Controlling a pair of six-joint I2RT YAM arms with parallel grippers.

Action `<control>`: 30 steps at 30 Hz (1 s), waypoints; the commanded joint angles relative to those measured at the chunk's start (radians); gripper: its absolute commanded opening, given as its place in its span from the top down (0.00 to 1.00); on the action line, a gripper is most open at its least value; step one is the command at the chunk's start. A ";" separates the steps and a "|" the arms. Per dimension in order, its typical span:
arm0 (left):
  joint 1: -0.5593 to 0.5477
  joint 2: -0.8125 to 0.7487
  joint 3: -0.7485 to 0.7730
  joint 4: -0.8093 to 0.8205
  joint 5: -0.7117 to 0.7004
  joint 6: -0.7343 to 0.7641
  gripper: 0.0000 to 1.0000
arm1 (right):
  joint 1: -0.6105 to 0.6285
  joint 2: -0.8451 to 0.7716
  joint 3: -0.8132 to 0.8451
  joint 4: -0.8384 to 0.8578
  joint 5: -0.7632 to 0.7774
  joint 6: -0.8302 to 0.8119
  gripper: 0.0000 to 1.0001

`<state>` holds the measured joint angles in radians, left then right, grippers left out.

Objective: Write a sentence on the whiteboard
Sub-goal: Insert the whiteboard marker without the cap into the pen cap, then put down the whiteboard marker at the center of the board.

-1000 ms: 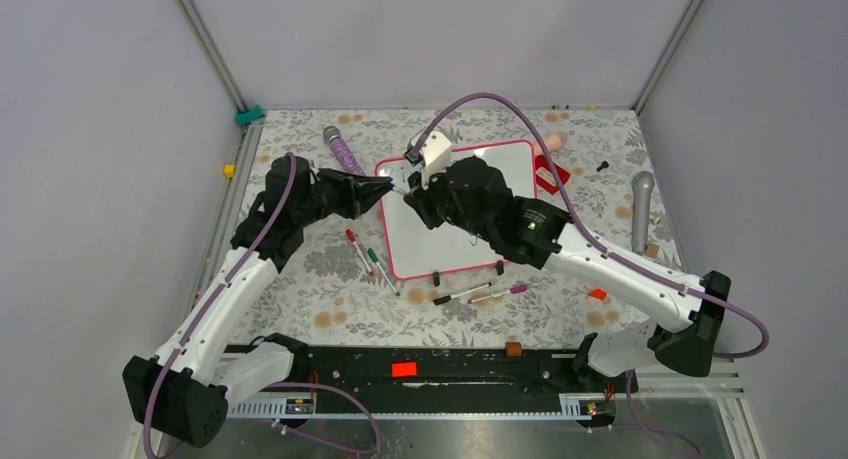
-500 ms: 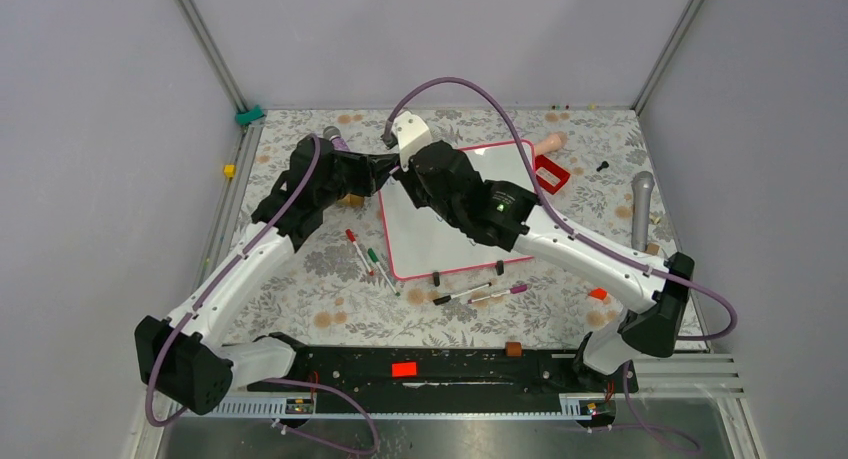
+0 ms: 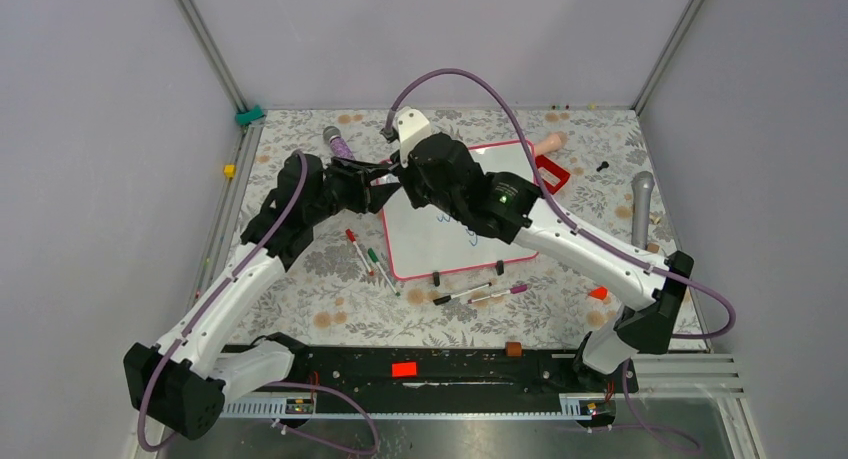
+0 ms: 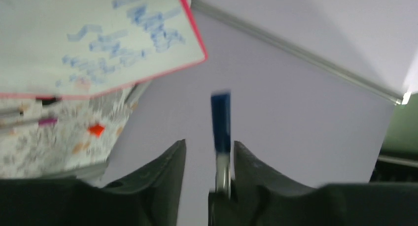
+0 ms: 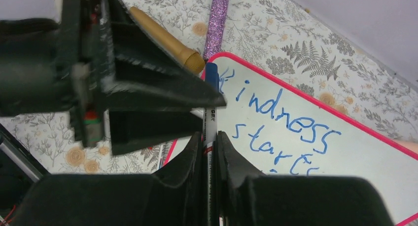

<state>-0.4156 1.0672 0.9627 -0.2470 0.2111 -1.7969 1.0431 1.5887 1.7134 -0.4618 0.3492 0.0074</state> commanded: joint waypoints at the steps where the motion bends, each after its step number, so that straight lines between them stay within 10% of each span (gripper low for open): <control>1: 0.048 -0.071 0.050 -0.100 0.265 0.015 0.50 | -0.034 -0.050 0.044 -0.026 0.012 0.088 1.00; 10: 0.189 -0.094 0.047 -0.268 0.363 0.225 0.11 | -0.086 -0.258 -0.050 -0.451 -0.048 0.320 1.00; 18: 0.294 -0.006 0.184 -0.477 0.339 0.564 0.08 | -0.177 -0.263 -0.142 -1.009 -0.119 0.394 1.00; 30: 0.324 -0.089 0.200 -0.557 0.127 0.790 0.16 | -0.309 -0.380 -0.597 -0.766 -0.241 0.439 1.00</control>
<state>-0.0971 1.0428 1.1648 -0.7963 0.4557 -1.1152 0.7673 1.2362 1.1881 -1.3128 0.1596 0.4168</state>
